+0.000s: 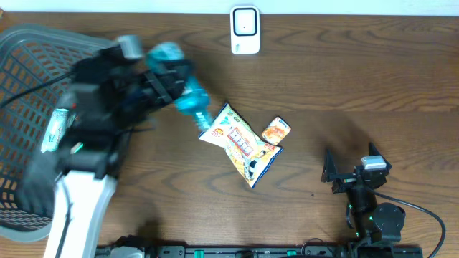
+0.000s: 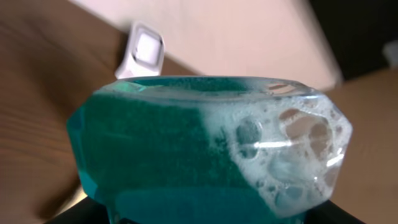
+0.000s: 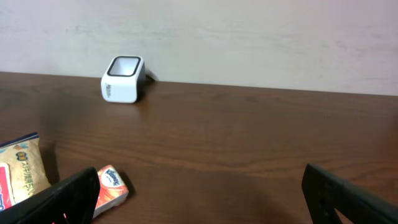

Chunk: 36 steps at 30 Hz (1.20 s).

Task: Scan the item barcode
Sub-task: 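Lift the Listerine bottle and hold it toward the scanner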

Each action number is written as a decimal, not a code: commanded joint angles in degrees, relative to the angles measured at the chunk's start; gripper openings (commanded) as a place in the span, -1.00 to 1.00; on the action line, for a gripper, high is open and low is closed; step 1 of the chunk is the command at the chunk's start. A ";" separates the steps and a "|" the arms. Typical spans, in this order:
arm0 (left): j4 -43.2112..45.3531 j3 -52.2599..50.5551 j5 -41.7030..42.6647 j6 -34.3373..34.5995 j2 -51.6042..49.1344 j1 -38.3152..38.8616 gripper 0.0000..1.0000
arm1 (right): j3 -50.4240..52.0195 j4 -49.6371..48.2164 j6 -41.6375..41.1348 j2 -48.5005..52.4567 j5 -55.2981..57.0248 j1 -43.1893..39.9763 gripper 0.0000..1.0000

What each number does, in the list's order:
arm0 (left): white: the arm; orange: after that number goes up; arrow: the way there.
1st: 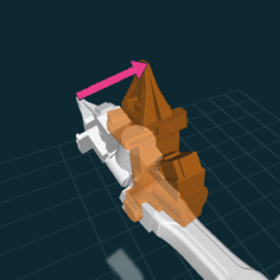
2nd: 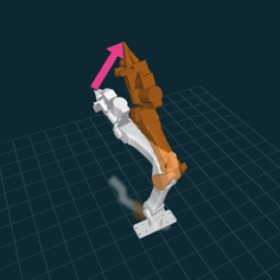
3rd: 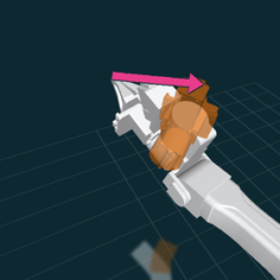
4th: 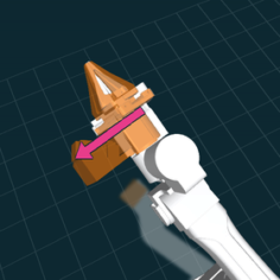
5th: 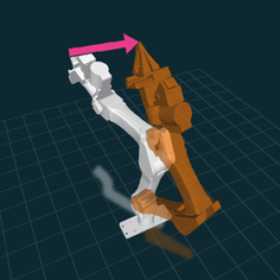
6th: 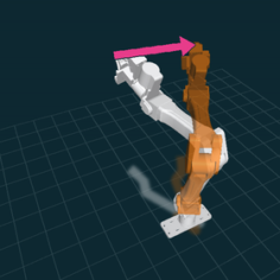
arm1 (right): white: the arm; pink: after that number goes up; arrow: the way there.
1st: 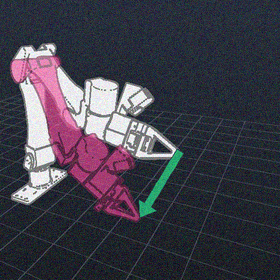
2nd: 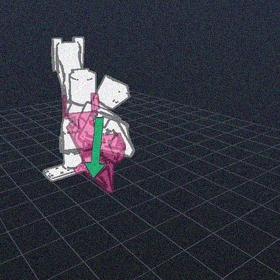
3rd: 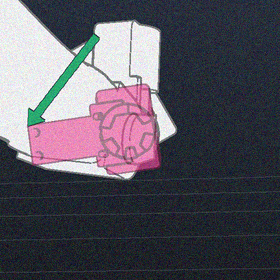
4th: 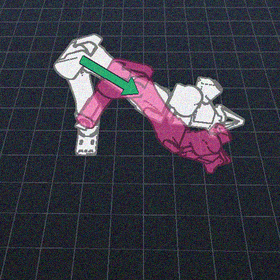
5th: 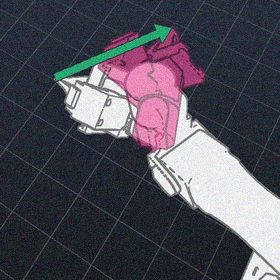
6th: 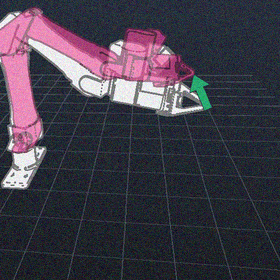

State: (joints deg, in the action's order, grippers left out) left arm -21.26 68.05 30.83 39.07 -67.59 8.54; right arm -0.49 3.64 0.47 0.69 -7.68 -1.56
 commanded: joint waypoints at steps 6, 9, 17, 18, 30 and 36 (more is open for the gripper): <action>14.23 1.29 -2.19 0.68 -20.52 17.25 0.12 | 0.17 0.07 -0.61 -0.35 0.26 0.90 0.99; 19.96 1.29 -2.19 0.66 -27.54 21.70 0.12 | 0.17 0.07 -0.59 -0.35 0.26 0.90 0.98; 35.10 1.29 -2.16 0.68 -44.24 31.08 0.12 | 0.17 0.07 -0.59 -0.35 0.26 0.90 0.99; 36.04 1.29 -2.19 0.66 -45.27 31.69 0.12 | 0.17 0.07 -0.61 -0.35 0.26 0.90 0.99; 37.16 1.22 -7.50 -0.85 -49.44 33.79 0.12 | 0.17 0.07 -0.59 -0.35 0.26 0.90 0.98; 26.49 1.18 -18.21 2.08 -49.44 32.83 0.12 | 0.17 0.07 -0.61 -0.35 0.26 0.90 0.99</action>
State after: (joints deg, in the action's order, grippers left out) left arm 10.76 68.31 21.91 39.31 -117.80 42.44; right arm -0.49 3.62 0.47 0.69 -7.68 -1.56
